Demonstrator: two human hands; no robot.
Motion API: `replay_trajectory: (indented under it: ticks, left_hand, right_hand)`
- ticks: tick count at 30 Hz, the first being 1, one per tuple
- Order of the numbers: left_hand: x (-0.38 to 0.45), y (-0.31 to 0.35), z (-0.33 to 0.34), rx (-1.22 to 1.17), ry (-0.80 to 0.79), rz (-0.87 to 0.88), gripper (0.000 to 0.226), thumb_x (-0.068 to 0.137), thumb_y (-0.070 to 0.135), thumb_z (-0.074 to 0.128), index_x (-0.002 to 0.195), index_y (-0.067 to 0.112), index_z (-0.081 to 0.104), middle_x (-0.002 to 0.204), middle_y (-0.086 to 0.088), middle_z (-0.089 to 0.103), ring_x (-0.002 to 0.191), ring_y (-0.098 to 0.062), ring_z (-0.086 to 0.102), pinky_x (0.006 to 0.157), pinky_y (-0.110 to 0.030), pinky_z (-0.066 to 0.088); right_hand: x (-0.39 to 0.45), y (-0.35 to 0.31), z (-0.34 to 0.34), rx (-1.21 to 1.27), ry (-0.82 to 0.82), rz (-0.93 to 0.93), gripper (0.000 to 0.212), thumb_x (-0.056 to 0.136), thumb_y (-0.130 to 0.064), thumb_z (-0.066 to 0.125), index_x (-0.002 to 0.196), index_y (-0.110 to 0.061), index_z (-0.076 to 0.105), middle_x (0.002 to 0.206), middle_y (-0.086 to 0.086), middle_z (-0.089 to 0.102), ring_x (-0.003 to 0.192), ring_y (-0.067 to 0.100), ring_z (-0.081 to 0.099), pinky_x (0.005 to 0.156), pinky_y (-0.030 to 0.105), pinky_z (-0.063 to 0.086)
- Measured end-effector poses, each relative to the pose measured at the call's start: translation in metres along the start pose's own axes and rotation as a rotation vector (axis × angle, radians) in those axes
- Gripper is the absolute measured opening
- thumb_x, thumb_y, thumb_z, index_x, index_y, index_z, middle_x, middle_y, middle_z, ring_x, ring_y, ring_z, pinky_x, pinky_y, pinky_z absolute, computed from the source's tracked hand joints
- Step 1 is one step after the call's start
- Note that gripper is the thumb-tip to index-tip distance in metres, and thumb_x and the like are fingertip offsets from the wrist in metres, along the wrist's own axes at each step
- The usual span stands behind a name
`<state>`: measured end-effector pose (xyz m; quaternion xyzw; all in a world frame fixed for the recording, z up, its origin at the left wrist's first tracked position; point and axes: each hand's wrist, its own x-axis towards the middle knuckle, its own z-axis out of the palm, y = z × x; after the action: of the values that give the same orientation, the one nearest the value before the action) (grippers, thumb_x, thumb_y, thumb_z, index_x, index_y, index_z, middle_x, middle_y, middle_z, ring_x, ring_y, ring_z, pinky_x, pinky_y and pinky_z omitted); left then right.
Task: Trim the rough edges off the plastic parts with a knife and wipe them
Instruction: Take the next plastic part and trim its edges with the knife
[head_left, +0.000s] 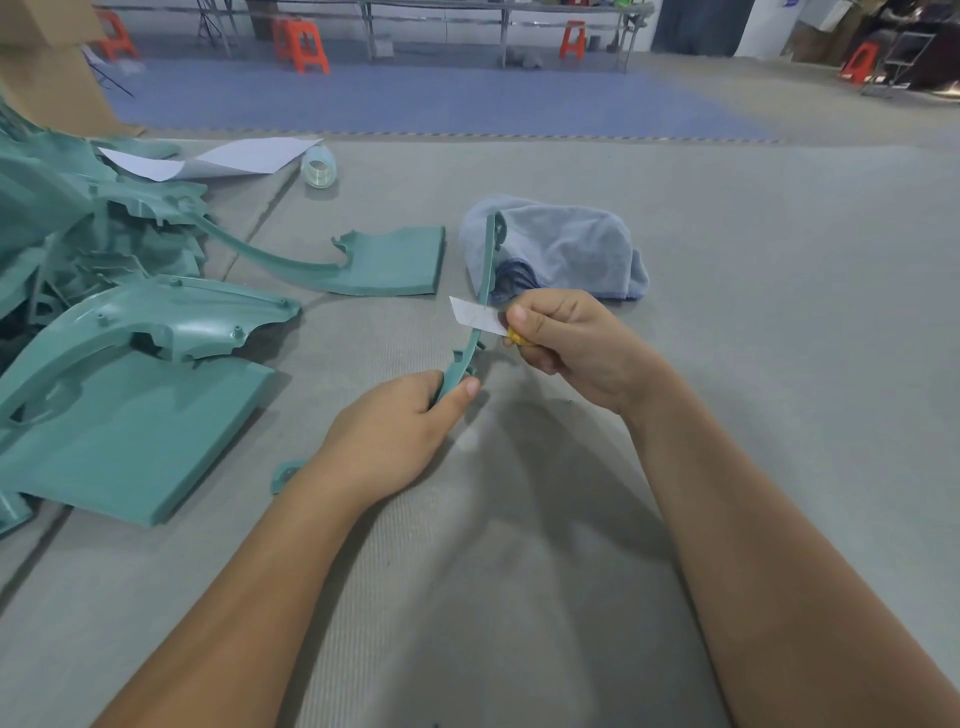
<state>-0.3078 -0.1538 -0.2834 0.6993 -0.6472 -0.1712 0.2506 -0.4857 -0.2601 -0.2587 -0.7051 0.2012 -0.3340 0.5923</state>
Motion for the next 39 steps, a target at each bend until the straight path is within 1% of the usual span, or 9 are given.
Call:
replay_trajectory:
  ticks: [2, 5, 9, 14, 18, 21, 24, 36, 39]
  left_hand:
    - [-0.001, 0.0, 0.001, 0.056, 0.0, 0.009, 0.052, 0.089, 0.066, 0.029, 0.066, 0.021, 0.041, 0.055, 0.006, 0.047, 0.055, -0.014, 0.048, 0.051, -0.032, 0.028]
    - [-0.003, 0.001, 0.002, 0.108, 0.006, 0.018, 0.052, 0.09, 0.066, 0.029, 0.067, 0.021, 0.042, 0.056, 0.005, 0.049, 0.056, -0.014, 0.05, 0.05, -0.031, 0.028]
    - [-0.002, 0.001, 0.002, 0.107, 0.001, 0.015, 0.052, 0.089, 0.067, 0.028, 0.065, 0.022, 0.039, 0.054, 0.006, 0.046, 0.053, -0.013, 0.046, 0.049, -0.031, 0.027]
    - [-0.002, 0.001, 0.001, 0.087, -0.014, 0.02, 0.052, 0.088, 0.068, 0.028, 0.064, 0.022, 0.038, 0.052, 0.007, 0.042, 0.051, -0.013, 0.042, 0.049, -0.031, 0.027]
    - [-0.001, 0.0, 0.001, 0.073, -0.026, 0.005, 0.054, 0.089, 0.068, 0.03, 0.066, 0.02, 0.04, 0.053, 0.007, 0.043, 0.052, -0.015, 0.043, 0.05, -0.032, 0.028]
    - [-0.002, 0.001, 0.001, 0.066, -0.024, 0.02, 0.053, 0.089, 0.067, 0.031, 0.066, 0.02, 0.041, 0.053, 0.006, 0.044, 0.052, -0.015, 0.044, 0.05, -0.032, 0.027]
    - [-0.002, 0.001, 0.002, 0.081, -0.012, 0.028, 0.053, 0.09, 0.066, 0.03, 0.066, 0.02, 0.042, 0.056, 0.005, 0.046, 0.055, -0.016, 0.047, 0.05, -0.032, 0.028]
    - [0.0, 0.001, 0.002, 0.1, -0.003, 0.034, 0.054, 0.091, 0.064, 0.029, 0.07, 0.017, 0.045, 0.059, 0.003, 0.051, 0.06, -0.018, 0.052, 0.05, -0.033, 0.029]
    - [-0.002, 0.001, 0.002, 0.125, 0.006, 0.051, 0.053, 0.09, 0.065, 0.028, 0.068, 0.019, 0.044, 0.057, 0.003, 0.05, 0.057, -0.017, 0.051, 0.049, -0.032, 0.028]
  right_hand:
    - [0.001, -0.003, -0.005, 0.064, 0.084, -0.015, 0.029, 0.095, -0.02, 0.047, 0.07, -0.018, 0.061, 0.054, -0.001, 0.034, 0.05, 0.007, 0.029, 0.05, 0.015, 0.027]
    - [0.003, -0.01, -0.018, 0.04, 0.166, -0.022, 0.028, 0.1, -0.018, 0.044, 0.075, -0.011, 0.054, 0.054, -0.002, 0.034, 0.051, 0.008, 0.029, 0.051, 0.019, 0.023]
    - [0.002, -0.012, -0.022, 0.068, 0.245, -0.041, 0.032, 0.103, -0.013, 0.041, 0.076, -0.013, 0.058, 0.069, 0.007, 0.032, 0.052, 0.008, 0.031, 0.052, 0.017, 0.029]
    - [-0.004, -0.015, -0.022, 0.064, 0.055, -0.001, 0.037, 0.097, -0.024, 0.045, 0.066, -0.025, 0.064, 0.055, 0.0, 0.034, 0.051, 0.011, 0.028, 0.054, 0.028, 0.018]
    - [-0.009, -0.011, -0.018, -0.004, -0.08, 0.098, 0.03, 0.093, -0.024, 0.05, 0.067, -0.02, 0.066, 0.057, -0.001, 0.035, 0.05, 0.009, 0.028, 0.049, 0.019, 0.023]
    - [-0.008, -0.008, -0.016, -0.037, -0.058, 0.104, 0.027, 0.093, -0.025, 0.05, 0.074, -0.009, 0.06, 0.053, -0.007, 0.037, 0.049, 0.008, 0.029, 0.049, 0.016, 0.027]
    - [-0.005, -0.007, -0.013, -0.026, -0.026, 0.082, 0.028, 0.093, -0.025, 0.051, 0.071, -0.015, 0.063, 0.054, -0.003, 0.036, 0.05, 0.009, 0.03, 0.05, 0.015, 0.029]
    - [0.002, -0.008, -0.008, -0.064, 0.025, 0.004, 0.027, 0.095, -0.024, 0.049, 0.073, -0.011, 0.06, 0.052, -0.005, 0.037, 0.05, 0.008, 0.03, 0.05, 0.014, 0.03]
    - [0.003, -0.011, -0.01, 0.007, 0.11, -0.03, 0.031, 0.095, -0.022, 0.048, 0.068, -0.021, 0.062, 0.052, -0.008, 0.038, 0.05, 0.007, 0.03, 0.051, 0.017, 0.025]
